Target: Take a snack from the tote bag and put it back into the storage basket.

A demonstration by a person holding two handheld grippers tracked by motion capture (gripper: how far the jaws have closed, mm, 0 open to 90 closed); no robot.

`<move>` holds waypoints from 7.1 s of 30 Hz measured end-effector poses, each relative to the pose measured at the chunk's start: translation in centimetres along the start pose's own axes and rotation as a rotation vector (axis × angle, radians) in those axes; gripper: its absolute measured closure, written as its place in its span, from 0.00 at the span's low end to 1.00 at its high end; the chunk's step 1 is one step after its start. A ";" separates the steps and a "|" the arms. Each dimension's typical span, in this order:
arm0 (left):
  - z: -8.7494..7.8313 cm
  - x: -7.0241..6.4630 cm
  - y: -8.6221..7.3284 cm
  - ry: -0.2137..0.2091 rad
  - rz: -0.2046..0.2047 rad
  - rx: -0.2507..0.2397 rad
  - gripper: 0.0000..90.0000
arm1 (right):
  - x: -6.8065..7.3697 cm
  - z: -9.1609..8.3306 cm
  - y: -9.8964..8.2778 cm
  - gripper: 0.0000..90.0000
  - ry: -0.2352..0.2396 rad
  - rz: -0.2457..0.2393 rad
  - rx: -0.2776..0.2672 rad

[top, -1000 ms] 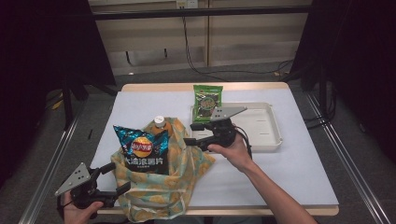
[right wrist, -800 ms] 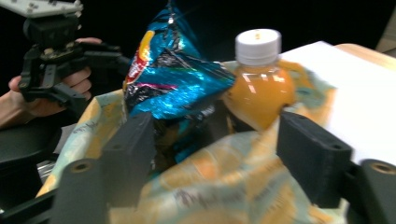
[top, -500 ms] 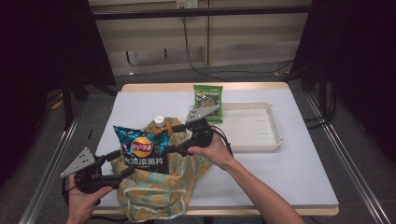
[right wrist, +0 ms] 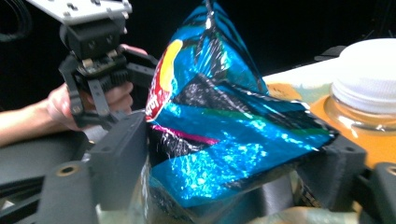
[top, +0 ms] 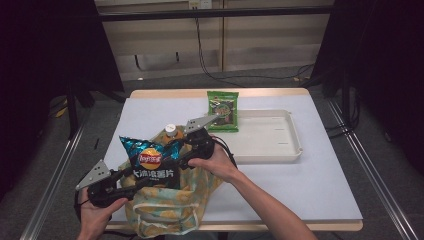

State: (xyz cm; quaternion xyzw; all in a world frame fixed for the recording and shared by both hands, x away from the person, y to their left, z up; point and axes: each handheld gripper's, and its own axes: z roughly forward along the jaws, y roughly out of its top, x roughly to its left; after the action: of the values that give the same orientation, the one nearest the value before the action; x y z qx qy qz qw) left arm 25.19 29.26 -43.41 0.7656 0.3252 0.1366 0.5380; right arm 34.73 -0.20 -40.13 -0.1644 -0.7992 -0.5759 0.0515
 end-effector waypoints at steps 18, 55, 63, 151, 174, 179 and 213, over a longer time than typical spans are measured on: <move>-0.3 -0.4 -0.5 -0.006 0.004 -0.008 0.33 | 1.3 0.0 -0.3 0.91 -0.033 0.075 -0.052; -1.9 -1.1 -1.0 -0.013 -0.022 -0.084 0.02 | 2.6 -4.6 3.3 1.00 -0.061 -0.026 -0.193; -1.7 -0.9 -1.2 -0.001 -0.037 -0.058 0.05 | 3.3 -5.2 4.7 1.00 -0.083 -0.058 -0.204; -1.4 -0.9 -1.3 0.002 -0.010 -0.055 0.03 | -0.1 -25.4 3.6 1.00 -0.446 -0.037 -0.373; -1.6 -0.7 -1.3 0.001 0.000 -0.052 0.03 | -4.0 -28.6 -1.0 1.00 -0.562 0.049 -0.346; -1.5 -0.8 -1.3 0.002 -0.003 -0.054 0.03 | -4.7 -28.5 -1.5 1.00 -0.589 0.063 -0.316; -1.4 -0.2 -1.6 -0.006 -0.016 -0.045 0.03 | -13.1 -28.1 -4.3 0.99 -0.728 0.176 -0.224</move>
State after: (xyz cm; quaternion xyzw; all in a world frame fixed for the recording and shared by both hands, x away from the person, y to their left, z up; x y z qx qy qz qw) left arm 23.65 30.49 -44.29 0.7511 0.3264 0.1372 0.5572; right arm 42.63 -30.41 -38.22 -0.4307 -0.6800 -0.5571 -0.2043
